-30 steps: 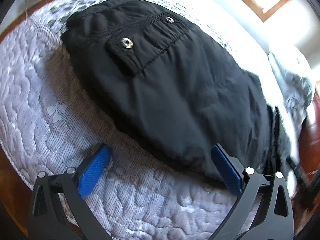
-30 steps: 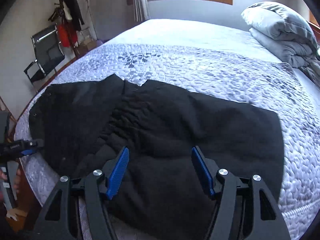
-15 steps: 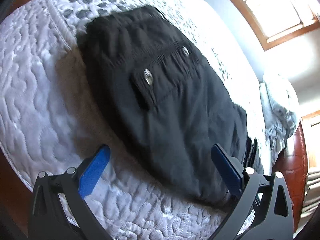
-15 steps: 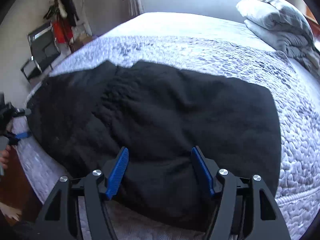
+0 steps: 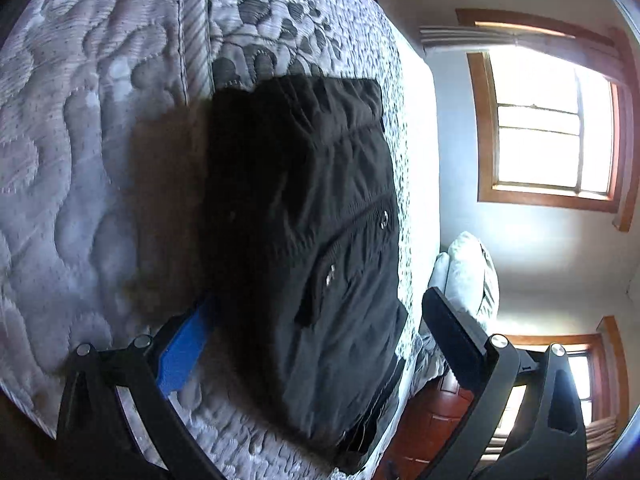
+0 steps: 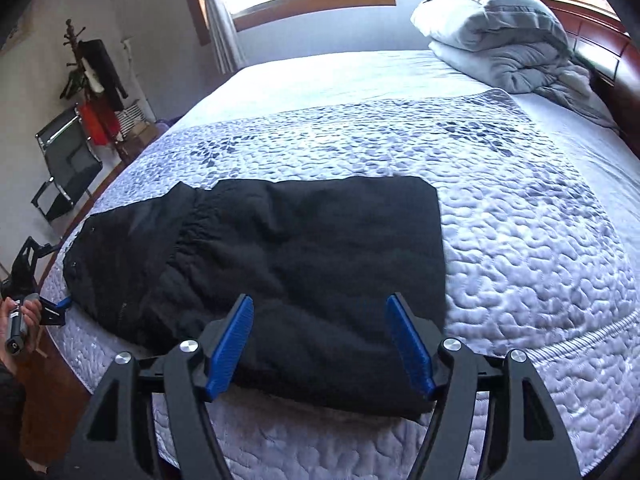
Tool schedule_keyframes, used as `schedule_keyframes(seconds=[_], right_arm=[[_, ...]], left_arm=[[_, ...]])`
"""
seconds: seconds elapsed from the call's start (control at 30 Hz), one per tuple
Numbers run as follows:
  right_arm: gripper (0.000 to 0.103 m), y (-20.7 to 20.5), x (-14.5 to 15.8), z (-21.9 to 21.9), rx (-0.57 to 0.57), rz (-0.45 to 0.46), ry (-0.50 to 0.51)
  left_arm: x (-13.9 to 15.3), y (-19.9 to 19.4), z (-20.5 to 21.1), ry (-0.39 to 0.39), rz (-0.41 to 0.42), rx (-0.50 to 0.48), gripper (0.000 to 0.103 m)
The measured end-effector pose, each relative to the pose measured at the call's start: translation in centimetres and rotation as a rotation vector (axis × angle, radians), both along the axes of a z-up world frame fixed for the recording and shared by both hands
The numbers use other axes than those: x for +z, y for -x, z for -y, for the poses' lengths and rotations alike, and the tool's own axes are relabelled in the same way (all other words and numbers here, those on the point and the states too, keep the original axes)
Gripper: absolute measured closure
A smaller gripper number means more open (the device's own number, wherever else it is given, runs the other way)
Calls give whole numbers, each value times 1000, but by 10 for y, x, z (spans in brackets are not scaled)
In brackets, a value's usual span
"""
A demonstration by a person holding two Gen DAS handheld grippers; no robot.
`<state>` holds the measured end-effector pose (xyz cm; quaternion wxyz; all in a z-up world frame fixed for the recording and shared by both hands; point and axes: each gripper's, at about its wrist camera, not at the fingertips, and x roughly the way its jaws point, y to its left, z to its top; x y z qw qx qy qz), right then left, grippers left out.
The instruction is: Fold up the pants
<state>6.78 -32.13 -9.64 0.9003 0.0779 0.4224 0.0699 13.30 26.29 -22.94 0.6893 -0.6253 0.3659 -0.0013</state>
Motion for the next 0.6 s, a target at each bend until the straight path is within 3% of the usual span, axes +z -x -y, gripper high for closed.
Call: schedule_keyframes(seconds=[0.2, 0.33, 0.47, 0.6], right_arm=[[33, 3, -4, 1, -1, -13, 7], [33, 2, -7, -4, 4, -22, 19], [32, 1, -8, -5, 5, -28, 23], [30, -1, -11, -5, 2, -38, 28]], left_arm=[[5, -3, -31, -52, -4, 72, 3], [5, -12, -47, -46, -20, 82, 4], [6, -30, -41, -90, -94, 78, 17], [9, -41, -33, -149, -158, 75, 42]])
